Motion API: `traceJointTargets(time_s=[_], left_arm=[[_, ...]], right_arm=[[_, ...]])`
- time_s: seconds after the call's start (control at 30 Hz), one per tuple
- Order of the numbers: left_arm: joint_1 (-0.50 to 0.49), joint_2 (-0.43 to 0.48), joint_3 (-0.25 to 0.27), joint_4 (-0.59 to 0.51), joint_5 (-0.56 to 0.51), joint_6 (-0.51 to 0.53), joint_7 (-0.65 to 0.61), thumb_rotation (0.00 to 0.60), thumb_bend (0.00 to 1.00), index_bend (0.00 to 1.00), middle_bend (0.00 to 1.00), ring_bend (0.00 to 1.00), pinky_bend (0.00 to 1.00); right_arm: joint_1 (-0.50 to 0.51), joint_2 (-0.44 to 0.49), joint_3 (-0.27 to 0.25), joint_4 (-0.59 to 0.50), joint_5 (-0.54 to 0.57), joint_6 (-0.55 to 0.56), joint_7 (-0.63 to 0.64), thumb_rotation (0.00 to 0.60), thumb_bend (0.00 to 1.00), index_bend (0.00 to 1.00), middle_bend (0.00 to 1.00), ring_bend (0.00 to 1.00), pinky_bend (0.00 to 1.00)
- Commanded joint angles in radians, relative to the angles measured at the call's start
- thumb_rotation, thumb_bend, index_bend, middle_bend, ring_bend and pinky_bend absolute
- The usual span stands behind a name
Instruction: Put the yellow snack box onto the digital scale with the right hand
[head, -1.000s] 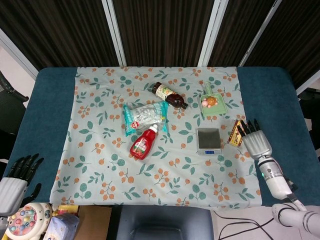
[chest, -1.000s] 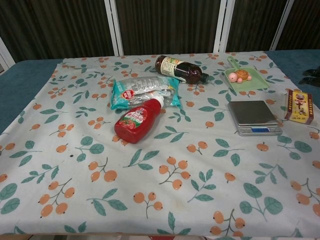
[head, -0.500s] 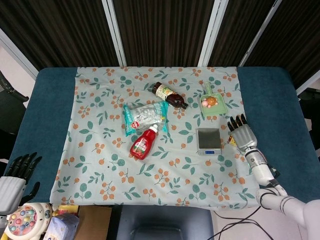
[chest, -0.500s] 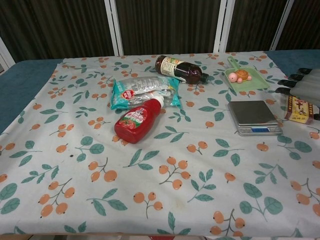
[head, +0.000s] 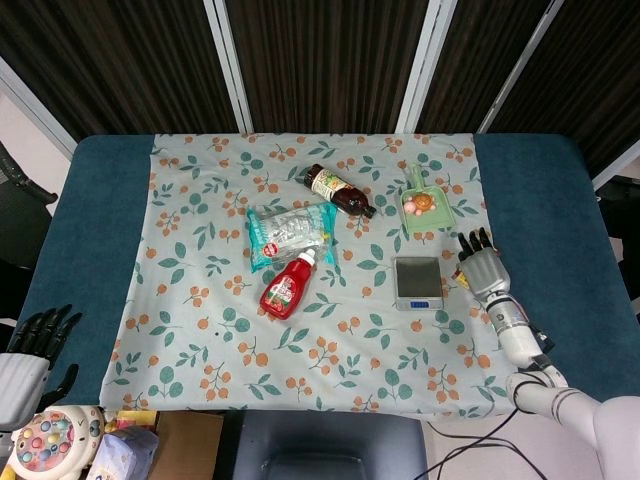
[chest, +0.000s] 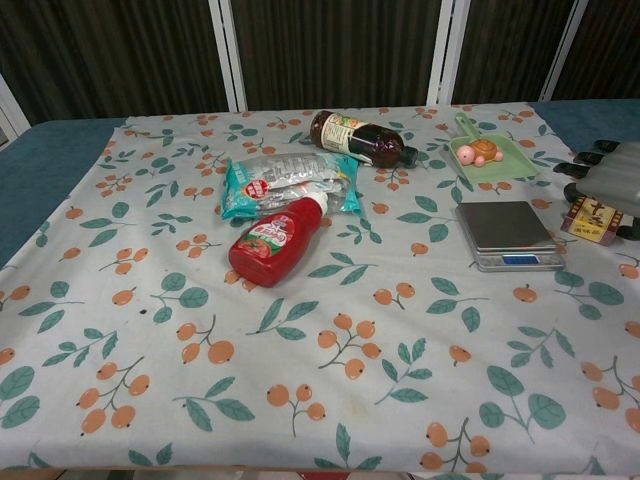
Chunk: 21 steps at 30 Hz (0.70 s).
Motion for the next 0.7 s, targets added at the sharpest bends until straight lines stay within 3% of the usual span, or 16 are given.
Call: traceJointTargets(time_s=[0.03, 0.1, 0.2, 0.4, 0.57, 0.7], left_arm=[[0.0, 0.0, 0.0, 0.0, 0.001, 0.001, -0.001, 0.6, 0.45, 0.0, 0.0, 0.0, 0.11], [0.001, 0.001, 0.0, 0.0, 0.001, 0.002, -0.002, 0.6, 0.45, 0.0, 0.0, 0.0, 0.11], [0.001, 0.001, 0.001, -0.001, 0.005, 0.004, -0.004, 0.6, 0.45, 0.0, 0.0, 0.0, 0.11], [0.001, 0.003, 0.006, -0.003, 0.018, 0.008, -0.003, 0.6, 0.45, 0.0, 0.0, 0.0, 0.11], [0.003, 0.008, 0.008, -0.007, 0.031, 0.022, -0.011, 0.6, 0.45, 0.0, 0.0, 0.0, 0.11], [0.006, 0.014, 0.011, -0.008, 0.041, 0.034, -0.023, 0.6, 0.45, 0.0, 0.0, 0.0, 0.11]], right_arm=[[-0.009, 0.013, 0.0, -0.007, -0.042, 0.034, 0.072, 0.6, 0.7, 0.93, 0.07, 0.0, 0.0], [-0.017, 0.034, 0.0, -0.026, -0.066, 0.062, 0.112, 0.6, 0.74, 0.99, 0.09, 0.0, 0.0], [-0.034, 0.087, 0.0, -0.08, -0.102, 0.12, 0.148, 0.6, 0.79, 1.0, 0.1, 0.0, 0.0], [-0.064, 0.229, 0.02, -0.29, -0.138, 0.239, 0.136, 0.6, 0.91, 1.0, 0.14, 0.0, 0.0], [-0.062, 0.298, 0.029, -0.492, -0.148, 0.277, 0.051, 0.6, 0.91, 1.0, 0.14, 0.0, 0.0], [-0.042, 0.279, 0.03, -0.59, -0.065, 0.245, -0.104, 0.6, 0.91, 1.0, 0.14, 0.0, 0.0]])
